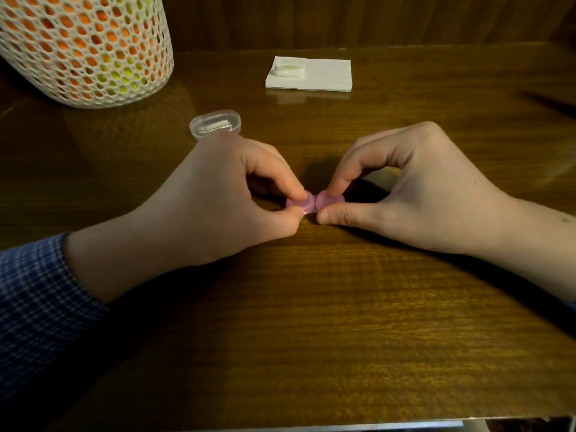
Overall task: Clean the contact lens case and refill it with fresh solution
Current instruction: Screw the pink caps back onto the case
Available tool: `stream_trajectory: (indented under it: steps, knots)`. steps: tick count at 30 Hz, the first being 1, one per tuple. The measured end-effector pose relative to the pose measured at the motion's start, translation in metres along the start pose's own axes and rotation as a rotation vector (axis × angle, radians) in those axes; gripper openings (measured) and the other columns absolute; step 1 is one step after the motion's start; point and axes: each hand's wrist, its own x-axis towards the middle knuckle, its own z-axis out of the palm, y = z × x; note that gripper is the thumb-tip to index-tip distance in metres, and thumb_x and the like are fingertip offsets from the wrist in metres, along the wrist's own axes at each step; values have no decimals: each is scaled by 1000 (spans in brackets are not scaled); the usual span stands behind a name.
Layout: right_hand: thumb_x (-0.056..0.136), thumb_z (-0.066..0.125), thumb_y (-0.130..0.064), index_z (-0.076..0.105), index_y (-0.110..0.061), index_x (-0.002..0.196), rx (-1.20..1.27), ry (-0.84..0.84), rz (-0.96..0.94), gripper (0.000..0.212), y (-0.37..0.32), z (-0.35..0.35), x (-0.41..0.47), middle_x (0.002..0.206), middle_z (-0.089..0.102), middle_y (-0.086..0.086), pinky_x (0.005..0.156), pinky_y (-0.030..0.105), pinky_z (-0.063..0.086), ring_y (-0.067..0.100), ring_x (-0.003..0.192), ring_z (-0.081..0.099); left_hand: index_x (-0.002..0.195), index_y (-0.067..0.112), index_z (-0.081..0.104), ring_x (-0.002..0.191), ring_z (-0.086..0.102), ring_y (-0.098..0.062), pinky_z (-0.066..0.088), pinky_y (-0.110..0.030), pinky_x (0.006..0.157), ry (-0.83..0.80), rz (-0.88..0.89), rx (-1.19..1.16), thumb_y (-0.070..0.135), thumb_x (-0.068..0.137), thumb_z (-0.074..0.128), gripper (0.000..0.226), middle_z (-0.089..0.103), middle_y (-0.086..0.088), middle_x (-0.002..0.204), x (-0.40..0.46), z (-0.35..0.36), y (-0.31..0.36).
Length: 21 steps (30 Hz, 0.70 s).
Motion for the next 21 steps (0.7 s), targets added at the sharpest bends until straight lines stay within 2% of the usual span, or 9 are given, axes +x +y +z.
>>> stream_trajectory:
  steps: [2, 6, 10, 13, 15, 16, 21]
  knots:
    - [75, 81, -46, 80, -25, 86, -13, 12, 10, 24, -1, 1, -1, 88, 75, -14, 83, 34, 60, 5, 87, 72, 94, 33, 80, 95, 70, 7, 55, -16, 88, 4, -3, 2, 27, 77, 82, 17, 76, 20, 96, 0, 0, 0]
    - [74, 78, -50, 79, -27, 85, -42, 42, 37, 26, -4, 3, -2, 85, 74, -16, 78, 31, 60, 3, 83, 70, 94, 31, 80, 90, 68, 11, 50, -3, 74, 11, -2, 13, 25, 77, 83, 18, 76, 19, 96, 0, 1, 0]
    - [74, 76, -52, 78, -28, 86, -43, 48, 43, 28, -4, 4, -2, 85, 73, -17, 78, 27, 59, 2, 83, 69, 93, 33, 80, 95, 68, 10, 51, -7, 86, 18, 12, 22, 28, 77, 81, 17, 76, 20, 95, 0, 0, 1]
    - [73, 74, -56, 77, -31, 106, -43, 18, 49, 42, -3, 4, -1, 92, 73, -18, 80, 23, 59, -1, 88, 69, 95, 31, 80, 96, 68, 9, 51, -8, 88, 21, 22, 25, 26, 78, 82, 17, 76, 19, 96, -1, 1, 1]
    - [75, 73, -55, 70, -31, 124, -66, -50, 31, 55, -1, 0, 0, 100, 72, -19, 84, 23, 58, -2, 94, 68, 96, 30, 80, 96, 68, 9, 51, -7, 85, 24, 29, 35, 24, 79, 83, 18, 76, 19, 97, -1, 1, 0]
    - [77, 73, -53, 70, -30, 127, -75, -87, 18, 56, 2, -2, 0, 103, 71, -18, 86, 23, 57, -1, 97, 68, 96, 30, 80, 96, 68, 9, 51, -6, 83, 23, 32, 37, 24, 79, 83, 18, 76, 19, 96, -1, 1, 0]
    - [82, 73, -41, 79, -25, 109, -15, -144, 19, 32, 8, -7, 0, 101, 73, -10, 85, 32, 57, 8, 95, 69, 94, 30, 81, 95, 69, 9, 53, -9, 86, 24, 32, 14, 27, 77, 82, 17, 76, 19, 95, -1, 1, 0]
